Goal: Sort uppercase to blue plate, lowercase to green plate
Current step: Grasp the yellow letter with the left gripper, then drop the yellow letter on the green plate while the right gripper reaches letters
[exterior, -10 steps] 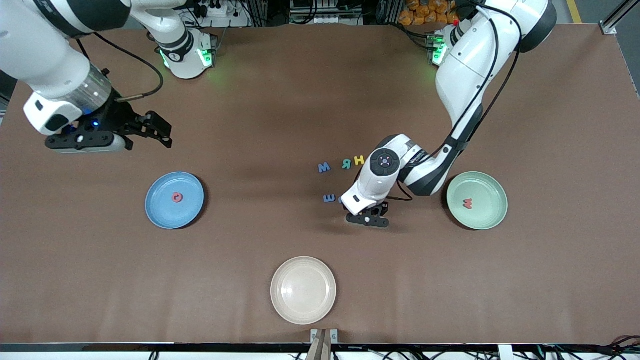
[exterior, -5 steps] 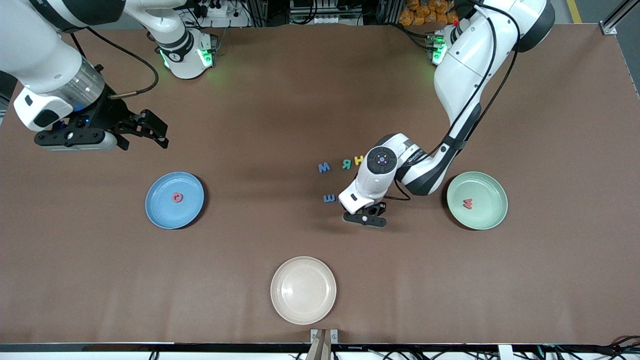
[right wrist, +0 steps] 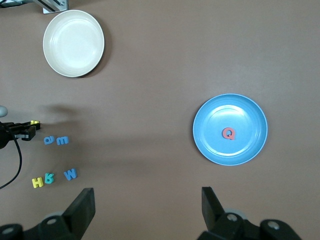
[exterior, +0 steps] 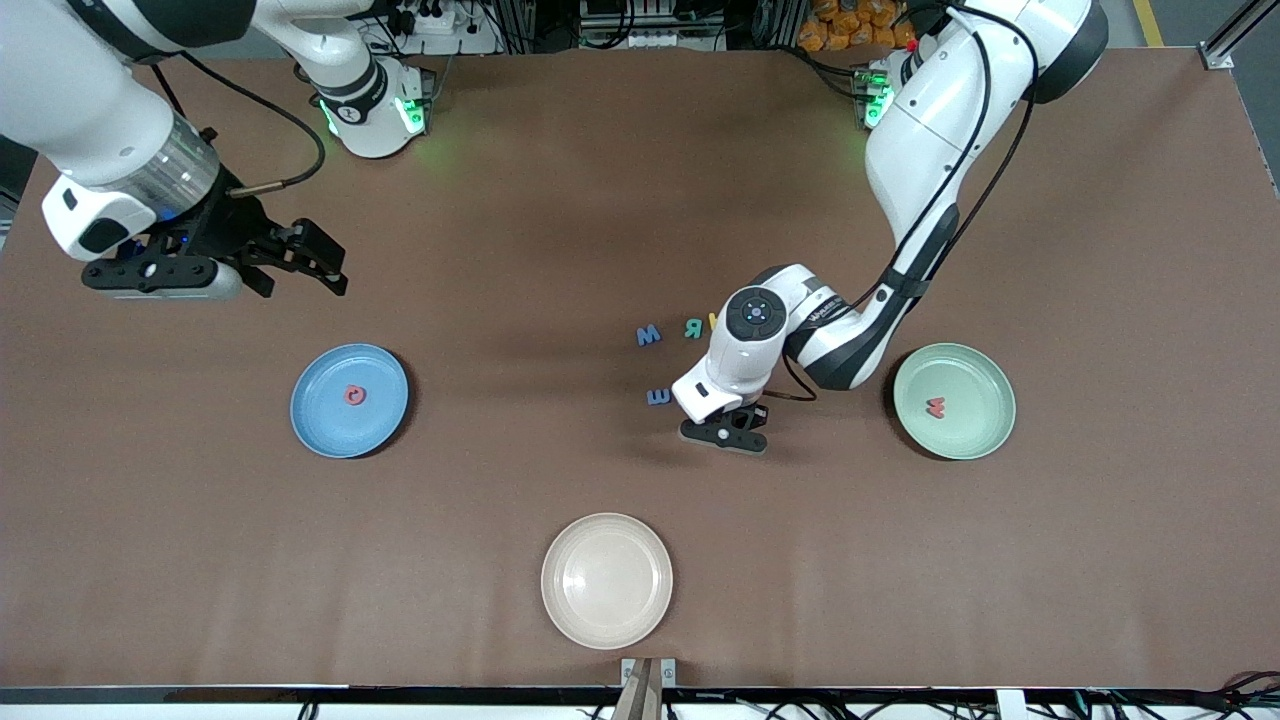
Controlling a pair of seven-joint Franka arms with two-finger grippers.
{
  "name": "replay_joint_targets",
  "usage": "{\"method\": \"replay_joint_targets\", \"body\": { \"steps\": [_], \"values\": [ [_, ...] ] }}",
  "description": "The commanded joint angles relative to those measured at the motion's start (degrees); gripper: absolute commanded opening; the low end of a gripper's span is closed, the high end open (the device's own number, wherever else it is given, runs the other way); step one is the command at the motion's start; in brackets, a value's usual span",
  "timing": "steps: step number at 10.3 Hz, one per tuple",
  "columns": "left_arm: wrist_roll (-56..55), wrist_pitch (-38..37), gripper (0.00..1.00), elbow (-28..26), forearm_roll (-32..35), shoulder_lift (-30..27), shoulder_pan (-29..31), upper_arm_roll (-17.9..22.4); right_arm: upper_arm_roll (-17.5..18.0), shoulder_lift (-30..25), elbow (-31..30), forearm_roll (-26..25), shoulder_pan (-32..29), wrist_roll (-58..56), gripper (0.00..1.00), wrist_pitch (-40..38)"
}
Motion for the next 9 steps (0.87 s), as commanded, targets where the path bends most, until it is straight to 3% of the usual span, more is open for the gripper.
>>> {"method": "replay_joint_targets", "body": {
  "steps": [1, 3, 5, 9],
  "values": [
    [-0.3, -2.5, 0.0, -0.6, 3.1, -0.6, 1.5, 0.8, 0.5, 0.4, 1.0, 1.2, 0.0, 1.2, 0.87, -1.1],
    [6.0, -8.1, 0.0, -1.4, 4.5, -4.0, 5.6, 0.6, 1.3, 2.9, 0.5, 2.7, 4.8, 3.6, 0.87, -0.3],
    [16.4, -12.3, 0.0, -3.6, 4.3, -8.5, 11.6, 0.2, 7.1, 7.4, 0.6, 2.0, 6.6, 7.8, 0.87, 3.5],
    [32.1, -15.5, 0.0, -9.9, 3.6, -15.5, 24.6, -2.5, 9.1, 16.6, -0.2, -6.4, 15.2, 8.7, 0.88, 13.9]
  ]
}}
